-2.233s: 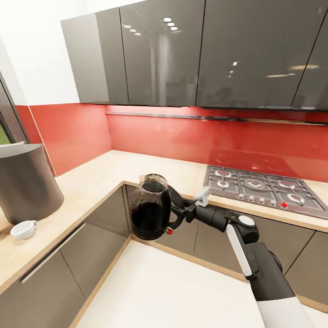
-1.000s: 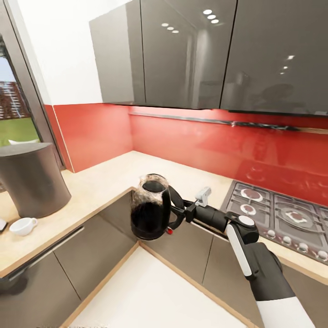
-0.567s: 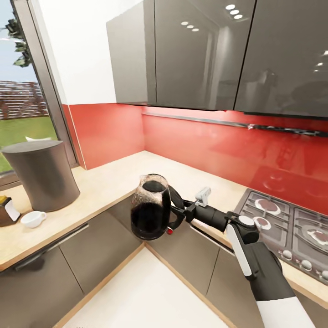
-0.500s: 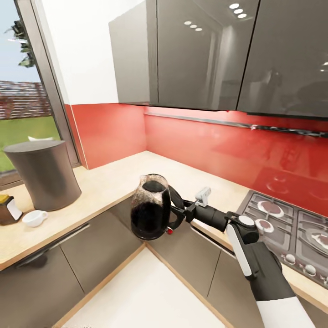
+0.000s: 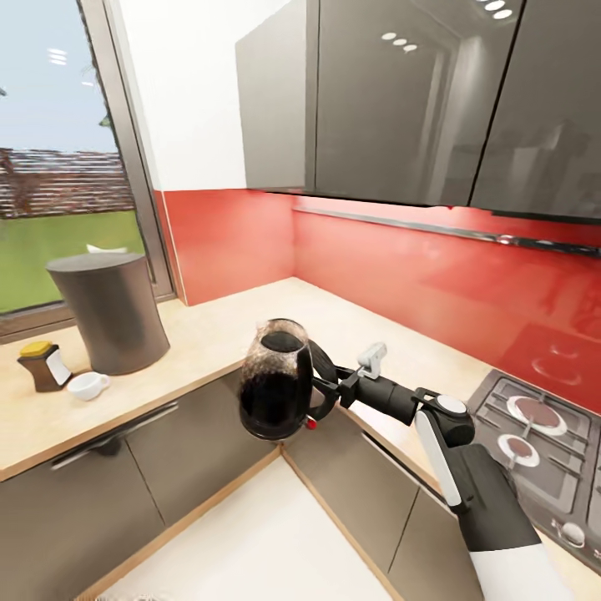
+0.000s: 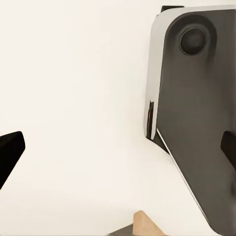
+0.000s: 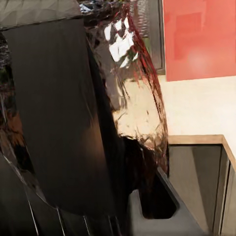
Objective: Set up a coffee station on the kitchen countertop: keep the coffee maker on the countertop, move the bottle of coffee from the kitchen shelf to the counter next to the coffee maker, place a paper coffee filter on top of the coffee maker, put the saucer next to the coffee maker with the coffee cup on the saucer, and place the electric kettle next to the coffee maker.
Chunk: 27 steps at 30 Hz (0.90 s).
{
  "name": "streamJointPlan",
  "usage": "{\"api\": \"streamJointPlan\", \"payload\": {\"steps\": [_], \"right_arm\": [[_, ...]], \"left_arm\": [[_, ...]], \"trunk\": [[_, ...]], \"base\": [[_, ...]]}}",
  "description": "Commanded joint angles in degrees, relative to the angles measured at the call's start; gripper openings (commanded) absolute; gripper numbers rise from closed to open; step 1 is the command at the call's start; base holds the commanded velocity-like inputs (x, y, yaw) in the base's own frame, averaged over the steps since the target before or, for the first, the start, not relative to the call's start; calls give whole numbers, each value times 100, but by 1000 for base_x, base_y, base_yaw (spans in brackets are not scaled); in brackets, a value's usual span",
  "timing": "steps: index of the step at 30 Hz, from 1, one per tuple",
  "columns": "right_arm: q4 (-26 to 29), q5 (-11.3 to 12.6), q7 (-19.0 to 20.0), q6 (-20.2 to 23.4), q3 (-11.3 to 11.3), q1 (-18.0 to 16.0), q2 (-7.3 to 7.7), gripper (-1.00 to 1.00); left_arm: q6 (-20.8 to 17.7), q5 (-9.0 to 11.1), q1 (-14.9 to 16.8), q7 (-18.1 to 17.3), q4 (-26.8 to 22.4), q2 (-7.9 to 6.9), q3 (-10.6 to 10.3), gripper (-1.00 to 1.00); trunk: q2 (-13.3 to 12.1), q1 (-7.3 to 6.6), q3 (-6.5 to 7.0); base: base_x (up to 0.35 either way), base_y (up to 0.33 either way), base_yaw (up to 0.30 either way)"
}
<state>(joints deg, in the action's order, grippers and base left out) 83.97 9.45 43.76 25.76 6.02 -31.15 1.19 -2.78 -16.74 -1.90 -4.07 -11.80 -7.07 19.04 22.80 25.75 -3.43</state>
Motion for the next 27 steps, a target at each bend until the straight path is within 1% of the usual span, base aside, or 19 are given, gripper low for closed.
{"api": "streamJointPlan", "payload": {"steps": [1,27], "right_arm": [[5,83,-7,52,5,-7,4,-100],[14,83,-7,61,5,-6,4,-100]], "left_arm": [[-29,-50,-3,-40,-24,4,55,100],[-29,-48,-3,-41,-20,4,65,100]], "trunk": [[12,4,-11],[12,4,-11]], "base": [[12,-56,278],[1,-3,278]]}}
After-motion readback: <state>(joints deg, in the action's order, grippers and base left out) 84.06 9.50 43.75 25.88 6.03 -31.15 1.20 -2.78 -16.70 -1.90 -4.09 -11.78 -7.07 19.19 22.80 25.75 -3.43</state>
